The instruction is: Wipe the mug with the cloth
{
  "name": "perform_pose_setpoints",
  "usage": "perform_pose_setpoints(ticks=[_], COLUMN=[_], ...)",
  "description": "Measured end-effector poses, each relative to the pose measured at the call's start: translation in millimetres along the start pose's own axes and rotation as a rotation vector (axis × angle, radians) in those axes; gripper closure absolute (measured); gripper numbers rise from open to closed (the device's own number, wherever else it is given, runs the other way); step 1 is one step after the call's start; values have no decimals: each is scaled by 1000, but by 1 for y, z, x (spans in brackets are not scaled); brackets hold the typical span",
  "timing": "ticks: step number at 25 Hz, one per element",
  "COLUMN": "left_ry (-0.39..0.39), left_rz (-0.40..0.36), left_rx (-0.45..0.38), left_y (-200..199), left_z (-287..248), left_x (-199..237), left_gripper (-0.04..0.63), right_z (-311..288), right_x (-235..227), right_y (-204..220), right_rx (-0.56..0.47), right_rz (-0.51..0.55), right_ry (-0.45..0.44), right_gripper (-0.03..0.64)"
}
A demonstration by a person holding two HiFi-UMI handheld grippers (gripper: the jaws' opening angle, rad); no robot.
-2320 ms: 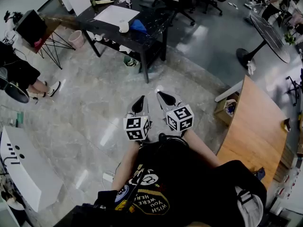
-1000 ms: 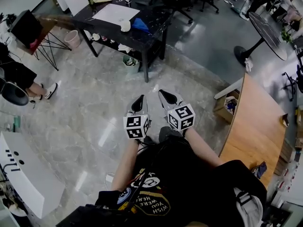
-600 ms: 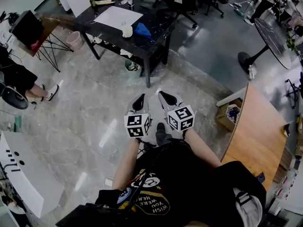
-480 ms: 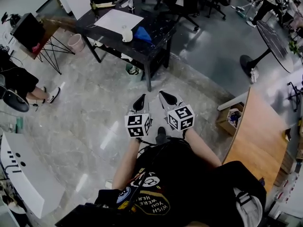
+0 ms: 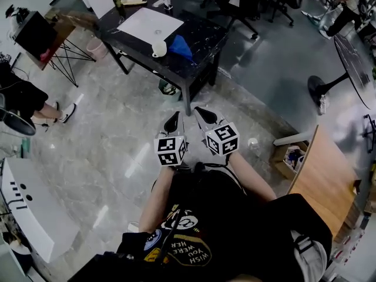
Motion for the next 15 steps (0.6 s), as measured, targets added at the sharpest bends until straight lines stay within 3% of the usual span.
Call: perform_pose_setpoints(ticks=[8,15], left_ry=[22,102], left_rz=[0,2], left_rx=[-2,-8], left_y=[-37,-77], left_z=[-95,-163], left_x=[66,133], left_gripper=[592,592], right_z=[-105,-195], right_x=[-53,-92], right_y=[-7,-32], right_rx=[35,15], right_rz=[1,-28], right_ry=[13,78], right_gripper=[615,615])
Point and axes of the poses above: the fingertips, and each gripper's own axes: z backward along the fingers, x to its left, y out of its underside, the point moved 2 cm from there along z, backward along the fingers, and after that the axes turned 7 degrees about z, right-handed, at the moved point
